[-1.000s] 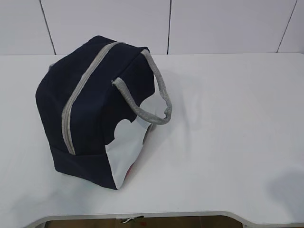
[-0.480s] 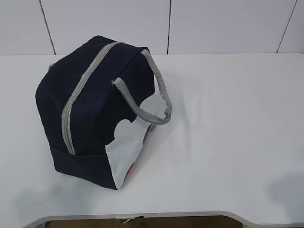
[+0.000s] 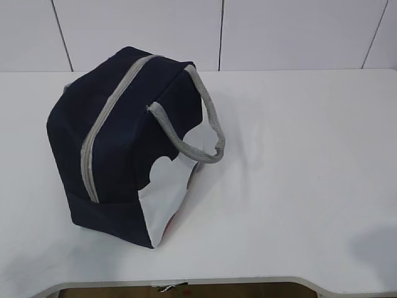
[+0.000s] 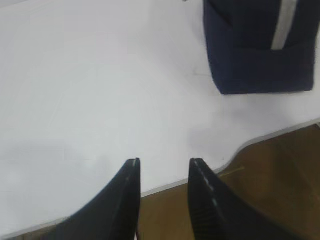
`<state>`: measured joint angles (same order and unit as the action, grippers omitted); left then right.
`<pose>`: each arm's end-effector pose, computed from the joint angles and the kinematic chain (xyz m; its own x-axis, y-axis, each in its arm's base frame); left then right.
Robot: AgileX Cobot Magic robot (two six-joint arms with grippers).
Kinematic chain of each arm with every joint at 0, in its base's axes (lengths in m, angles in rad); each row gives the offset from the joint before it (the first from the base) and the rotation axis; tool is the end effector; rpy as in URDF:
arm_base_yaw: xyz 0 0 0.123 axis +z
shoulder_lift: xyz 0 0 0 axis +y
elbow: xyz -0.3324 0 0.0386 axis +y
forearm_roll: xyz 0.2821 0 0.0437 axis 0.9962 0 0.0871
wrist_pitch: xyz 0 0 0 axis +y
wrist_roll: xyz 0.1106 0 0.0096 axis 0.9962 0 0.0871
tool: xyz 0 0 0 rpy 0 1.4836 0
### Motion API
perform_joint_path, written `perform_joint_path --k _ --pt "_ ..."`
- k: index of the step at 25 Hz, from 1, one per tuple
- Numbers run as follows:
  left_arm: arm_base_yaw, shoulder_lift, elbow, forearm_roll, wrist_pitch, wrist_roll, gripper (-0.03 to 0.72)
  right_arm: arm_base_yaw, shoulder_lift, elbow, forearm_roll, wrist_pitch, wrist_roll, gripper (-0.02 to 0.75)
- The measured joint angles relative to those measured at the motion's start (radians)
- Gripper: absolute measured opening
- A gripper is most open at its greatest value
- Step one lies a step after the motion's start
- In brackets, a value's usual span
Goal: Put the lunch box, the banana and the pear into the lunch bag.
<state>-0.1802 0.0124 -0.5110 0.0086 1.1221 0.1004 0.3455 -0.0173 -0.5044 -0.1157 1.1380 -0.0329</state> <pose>-0.0093 0.0026 0.2822 -0.4820 0.1935 -0.8545 0.2240 0.9701 0.0933 -0.0100 -0.0160 0.2788 -0.4508 -0.2484 -0.8574 -0.2893 0.9493 -0.1230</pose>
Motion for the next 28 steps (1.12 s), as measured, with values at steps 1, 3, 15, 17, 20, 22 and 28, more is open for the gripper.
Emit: perform_joint_path --k 1,3,15,17,20,22,28 --pt "0.040 0.000 0.000 0.000 0.000 0.000 0.244 -0.033 0.000 0.000 0.000 0.000 0.000 0.301" --pt "0.100 0.000 0.000 0.000 0.000 0.000 0.244 -0.101 0.000 0.000 0.000 0.000 0.000 0.300" --pt "0.151 0.000 0.000 0.000 0.000 0.000 0.244 -0.215 0.000 0.000 0.000 0.000 0.000 0.301" --pt "0.151 0.000 0.000 0.000 0.000 0.000 0.244 -0.215 0.000 0.000 0.000 0.000 0.000 0.300" --pt "0.151 0.000 0.000 0.000 0.000 0.000 0.244 -0.215 0.000 0.000 0.000 0.000 0.000 0.300" --pt "0.151 0.000 0.000 0.000 0.000 0.000 0.243 -0.215 0.000 0.000 0.000 0.000 0.000 0.300" --pt "0.151 0.000 0.000 0.000 0.000 0.000 0.242 -0.215 0.000 0.000 0.000 0.000 0.000 0.300"
